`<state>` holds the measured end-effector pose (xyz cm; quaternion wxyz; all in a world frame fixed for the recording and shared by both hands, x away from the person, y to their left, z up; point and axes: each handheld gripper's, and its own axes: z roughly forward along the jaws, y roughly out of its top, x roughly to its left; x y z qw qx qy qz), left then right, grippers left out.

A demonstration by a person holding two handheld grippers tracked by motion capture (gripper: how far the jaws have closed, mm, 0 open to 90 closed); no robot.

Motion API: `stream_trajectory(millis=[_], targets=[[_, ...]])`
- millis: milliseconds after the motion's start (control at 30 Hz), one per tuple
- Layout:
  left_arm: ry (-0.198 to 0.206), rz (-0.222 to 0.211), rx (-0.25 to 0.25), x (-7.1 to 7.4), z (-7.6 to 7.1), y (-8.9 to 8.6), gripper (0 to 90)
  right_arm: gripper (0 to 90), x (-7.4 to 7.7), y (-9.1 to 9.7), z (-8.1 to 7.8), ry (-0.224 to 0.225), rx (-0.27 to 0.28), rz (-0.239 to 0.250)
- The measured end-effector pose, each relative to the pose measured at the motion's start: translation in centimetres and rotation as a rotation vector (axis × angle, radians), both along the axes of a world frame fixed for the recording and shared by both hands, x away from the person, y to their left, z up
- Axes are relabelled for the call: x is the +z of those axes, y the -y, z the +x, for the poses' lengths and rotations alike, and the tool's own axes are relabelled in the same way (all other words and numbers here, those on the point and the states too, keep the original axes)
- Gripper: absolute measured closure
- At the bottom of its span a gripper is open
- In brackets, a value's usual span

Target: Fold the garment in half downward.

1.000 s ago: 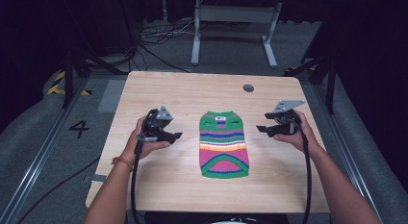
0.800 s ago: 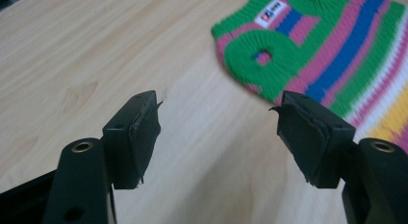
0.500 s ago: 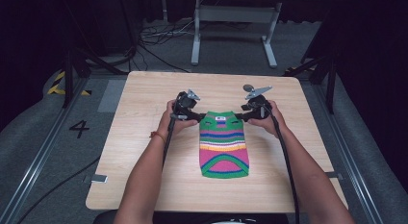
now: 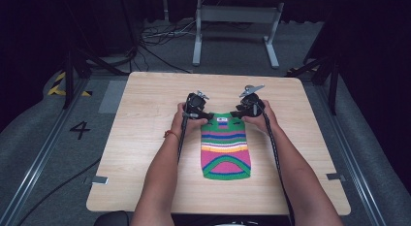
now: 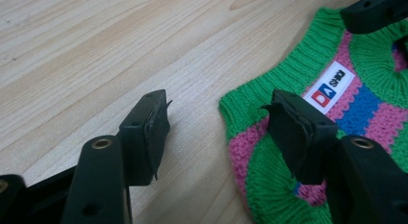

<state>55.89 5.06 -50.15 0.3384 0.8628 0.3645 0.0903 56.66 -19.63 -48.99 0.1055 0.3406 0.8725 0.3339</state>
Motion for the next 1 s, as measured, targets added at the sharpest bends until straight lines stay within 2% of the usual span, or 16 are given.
stream_trajectory(millis=[100, 233, 367, 400, 500, 633, 700, 800, 833, 900, 1000], targets=[[0.001, 0.004, -0.002, 0.0, 0.1, 0.1, 38.6, 53.4, -0.4, -0.1, 0.2, -0.021, -0.015, -0.015], [0.008, 0.017, 0.003, 0.0, 0.1, 0.4, 38.3, 54.1, -0.6, -0.1, 0.4, -0.048, -0.037, 0.005], [0.007, 0.025, -0.023, 0.1, 0.3, 0.6, 40.3, 66.0, -0.6, 0.0, 0.3, -0.073, -0.02, 0.018], [0.007, 0.022, -0.041, 0.2, 0.2, 0.7, 47.0, 72.4, -0.5, -0.2, 0.2, -0.08, -0.009, 0.015], [-0.012, 0.015, -0.082, 0.3, 0.1, 1.2, 67.7, 78.1, -0.3, -0.5, 0.1, -0.082, 0.015, -0.001], [-0.014, 0.017, -0.089, 0.4, 0.0, 1.4, 78.1, 82.5, -0.2, -0.6, 0.0, -0.086, 0.012, 0.002], [0.004, 0.047, -0.093, 0.7, 0.0, 1.8, 80.5, 84.3, -0.1, -0.6, 0.0, -0.068, 0.013, -0.007], [0.041, 0.064, -0.079, 1.5, 0.2, 2.3, 82.7, 84.6, 0.5, -0.6, 0.1, -0.038, -0.001, -0.009], [0.054, 0.069, -0.079, 1.9, 0.2, 2.5, 82.8, 84.6, 0.8, -0.5, 0.2, -0.018, -0.003, 0.0], [0.069, 0.046, -0.078, 2.5, 0.2, 2.8, 83.1, 84.7, 1.5, -0.4, 0.3, -0.002, -0.016, 0.013], [0.112, 0.069, -0.089, 3.7, 0.2, 3.3, 83.1, 84.7, 2.4, -0.2, 0.4, 0.031, -0.02, 0.005]])
